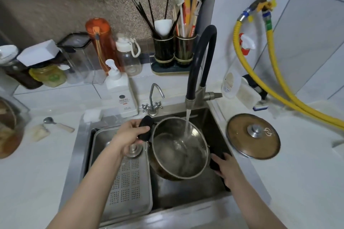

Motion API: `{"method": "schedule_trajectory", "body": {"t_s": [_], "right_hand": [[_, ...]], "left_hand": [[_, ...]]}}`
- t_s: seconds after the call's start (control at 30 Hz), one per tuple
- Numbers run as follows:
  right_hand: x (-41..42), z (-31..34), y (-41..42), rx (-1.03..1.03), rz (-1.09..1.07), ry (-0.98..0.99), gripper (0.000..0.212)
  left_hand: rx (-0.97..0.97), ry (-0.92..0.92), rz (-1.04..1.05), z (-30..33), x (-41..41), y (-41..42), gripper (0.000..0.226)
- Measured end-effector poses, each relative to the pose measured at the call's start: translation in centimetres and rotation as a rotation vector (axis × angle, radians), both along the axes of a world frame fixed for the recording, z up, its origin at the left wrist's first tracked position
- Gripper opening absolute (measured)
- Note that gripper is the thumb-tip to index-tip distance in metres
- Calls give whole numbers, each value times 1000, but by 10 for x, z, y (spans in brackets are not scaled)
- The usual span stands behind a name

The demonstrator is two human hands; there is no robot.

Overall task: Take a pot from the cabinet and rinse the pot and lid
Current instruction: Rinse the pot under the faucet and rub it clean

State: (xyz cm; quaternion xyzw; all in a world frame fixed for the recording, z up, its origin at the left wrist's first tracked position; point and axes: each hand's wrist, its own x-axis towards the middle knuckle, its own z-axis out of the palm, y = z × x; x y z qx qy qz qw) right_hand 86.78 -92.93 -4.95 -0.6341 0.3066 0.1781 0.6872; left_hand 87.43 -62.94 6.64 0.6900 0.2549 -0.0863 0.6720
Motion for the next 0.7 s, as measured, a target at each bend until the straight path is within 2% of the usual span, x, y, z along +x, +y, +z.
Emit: {"method": "schedule_trajectory", "body": {"t_s": [0.13,0.27,0.43,0.57,0.7], "right_hand": [[19,6,10,28,83,-73,41],[37,15,8,34,95,-160,50],[52,28,-3,20,98,-302,42],[55,29,-10,-73,88,-419,47],[56,19,-16,-197,137,-435,46]], "left_hand": [[183,-61,-102,7,-9,15,45],[431,-98,-237,-7,-26,27,49],[483,-120,-205,-33,-42,21,49],[575,-93,-194,-54,-47,6,45],[603,-123,-147,-60,-45,-2,39]]}}
